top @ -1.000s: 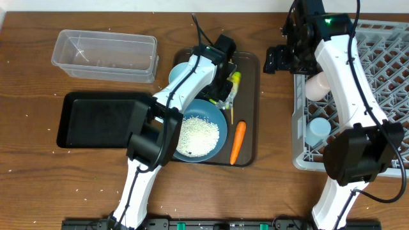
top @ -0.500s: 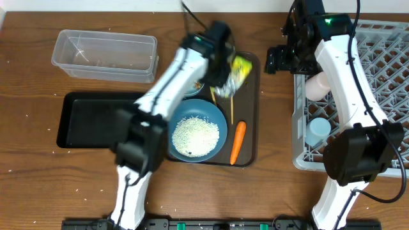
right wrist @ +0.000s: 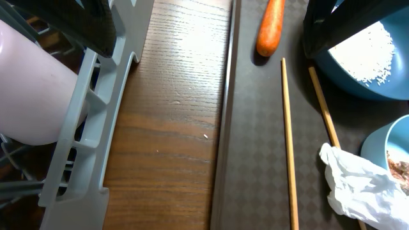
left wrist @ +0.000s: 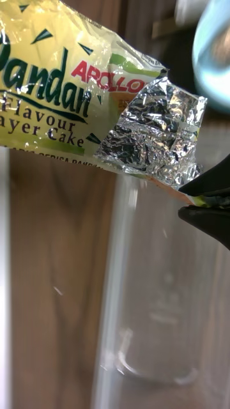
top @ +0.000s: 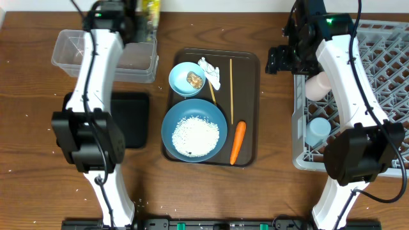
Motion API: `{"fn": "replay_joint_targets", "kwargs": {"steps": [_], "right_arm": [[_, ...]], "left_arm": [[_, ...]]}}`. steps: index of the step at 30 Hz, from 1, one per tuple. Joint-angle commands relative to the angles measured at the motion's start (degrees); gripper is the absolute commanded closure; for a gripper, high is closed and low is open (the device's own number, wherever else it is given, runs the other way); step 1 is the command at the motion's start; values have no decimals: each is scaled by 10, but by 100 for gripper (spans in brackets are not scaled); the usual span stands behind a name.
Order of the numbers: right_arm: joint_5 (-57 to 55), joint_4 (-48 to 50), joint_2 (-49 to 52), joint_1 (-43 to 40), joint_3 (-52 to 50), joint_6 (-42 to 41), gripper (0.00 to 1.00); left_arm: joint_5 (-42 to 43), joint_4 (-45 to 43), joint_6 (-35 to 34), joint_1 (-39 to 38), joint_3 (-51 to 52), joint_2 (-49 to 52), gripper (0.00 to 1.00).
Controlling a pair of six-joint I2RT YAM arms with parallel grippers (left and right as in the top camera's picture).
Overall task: Sort waste into correct bins and load items into the dishwasher rack
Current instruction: 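Drop the wrapper and foil into the clear plastic bin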
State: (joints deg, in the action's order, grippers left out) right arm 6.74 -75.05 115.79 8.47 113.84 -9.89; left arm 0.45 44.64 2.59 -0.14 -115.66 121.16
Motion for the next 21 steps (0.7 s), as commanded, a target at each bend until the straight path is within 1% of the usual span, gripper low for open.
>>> {"fn": "replay_joint_targets", "kwargs": {"steps": [1, 2, 3, 4, 5, 10, 14, 17, 21], "right_arm": [[-3, 0, -8, -7, 7, -4, 14], [-3, 0, -8, -7, 7, -4, 14], [-3, 0, -8, -7, 7, -4, 14], [-3, -1, -8, -7, 7, -4, 14], [-3, -1, -8, -7, 7, -4, 14], [-3, -2, -8, -7, 7, -4, 14], [-3, -1, -8, -7, 7, -4, 14], [-3, 1, -8, -7, 7, -4, 14], [-3, 3, -8, -7, 7, -4, 14]], "left_arm": [[-14, 7, -3, 27, 3, 27, 93], [-13, 11, -3, 35, 3, 31, 78], [-13, 14, -3, 41, 3, 34, 60], [-12, 16, -3, 46, 4, 35, 44], [-9, 18, -3, 50, 4, 35, 38], [-3, 20, -10, 44, 3, 26, 36], [77, 22, -9, 19, 3, 15, 36], [136, 22, 10, -21, 4, 17, 36], [139, 10, 38, -83, 4, 33, 35]]}}
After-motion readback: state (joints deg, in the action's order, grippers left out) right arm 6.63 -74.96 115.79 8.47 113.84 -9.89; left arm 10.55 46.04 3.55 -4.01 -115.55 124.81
